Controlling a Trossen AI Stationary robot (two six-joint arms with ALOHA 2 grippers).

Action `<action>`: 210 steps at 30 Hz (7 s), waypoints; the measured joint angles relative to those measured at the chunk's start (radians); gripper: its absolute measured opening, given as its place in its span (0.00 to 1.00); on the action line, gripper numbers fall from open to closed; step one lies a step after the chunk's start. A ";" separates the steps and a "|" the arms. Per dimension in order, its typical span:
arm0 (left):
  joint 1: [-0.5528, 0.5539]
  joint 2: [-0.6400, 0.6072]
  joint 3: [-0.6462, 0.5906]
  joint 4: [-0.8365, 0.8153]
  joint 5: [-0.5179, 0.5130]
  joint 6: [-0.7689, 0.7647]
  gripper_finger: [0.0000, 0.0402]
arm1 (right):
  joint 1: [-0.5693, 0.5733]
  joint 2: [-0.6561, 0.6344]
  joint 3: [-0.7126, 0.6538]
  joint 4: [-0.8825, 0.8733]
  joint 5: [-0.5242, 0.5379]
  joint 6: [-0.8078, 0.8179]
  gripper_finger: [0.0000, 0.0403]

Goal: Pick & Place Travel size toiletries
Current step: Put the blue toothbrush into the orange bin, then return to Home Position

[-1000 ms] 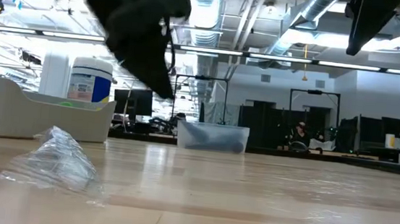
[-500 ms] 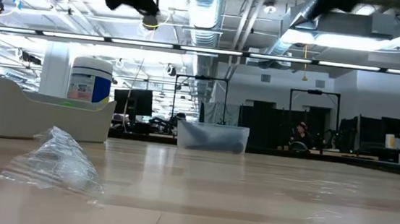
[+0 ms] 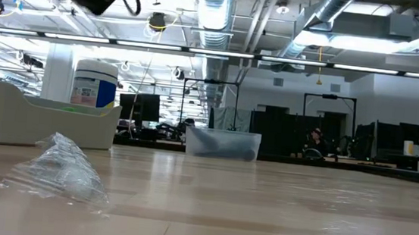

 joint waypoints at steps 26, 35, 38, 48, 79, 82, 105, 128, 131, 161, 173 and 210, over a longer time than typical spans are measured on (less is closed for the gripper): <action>0.074 0.418 -0.165 0.366 0.165 0.246 0.56 | -0.020 -0.015 -0.001 0.023 -0.135 0.009 0.63; 0.104 0.444 -0.165 0.372 0.236 0.334 0.51 | -0.012 -0.015 -0.001 0.005 -0.135 0.027 0.63; 0.104 0.444 -0.165 0.372 0.236 0.343 0.46 | -0.012 -0.015 -0.001 0.004 -0.136 0.041 0.63; 0.105 0.517 -0.162 0.380 0.236 0.344 0.22 | -0.012 -0.015 -0.001 0.004 -0.135 0.041 0.63; -0.138 -0.317 -0.164 -0.143 0.294 -0.388 0.13 | -0.042 -0.015 -0.001 0.000 -0.135 0.038 0.63; -0.242 -0.318 -0.164 -0.161 0.296 -0.540 0.13 | -0.049 -0.015 -0.001 0.000 -0.134 0.040 0.63; -0.418 -0.100 -0.164 -0.195 0.308 -0.921 0.39 | -0.054 -0.015 -0.001 0.000 -0.135 0.071 0.63; -0.197 -0.641 -0.162 -0.018 0.106 -0.943 0.04 | -0.234 -0.320 0.000 -0.011 -0.209 -0.161 0.07; -0.159 -0.726 -0.162 0.007 0.001 -0.926 0.02 | -0.259 -0.387 0.001 -0.093 -0.195 -0.175 0.04; -0.099 -1.095 -0.163 0.094 -0.433 -0.047 0.00 | -0.269 -1.161 -1.081 0.519 -0.072 0.167 0.00; -0.099 -1.098 -0.427 0.181 -0.433 -0.226 0.00 | -0.268 -1.229 -1.238 0.611 -0.069 0.175 0.00; -0.094 -1.083 -0.754 0.454 -0.366 -0.064 0.01 | -0.270 -1.223 -1.311 0.526 -0.105 0.160 0.00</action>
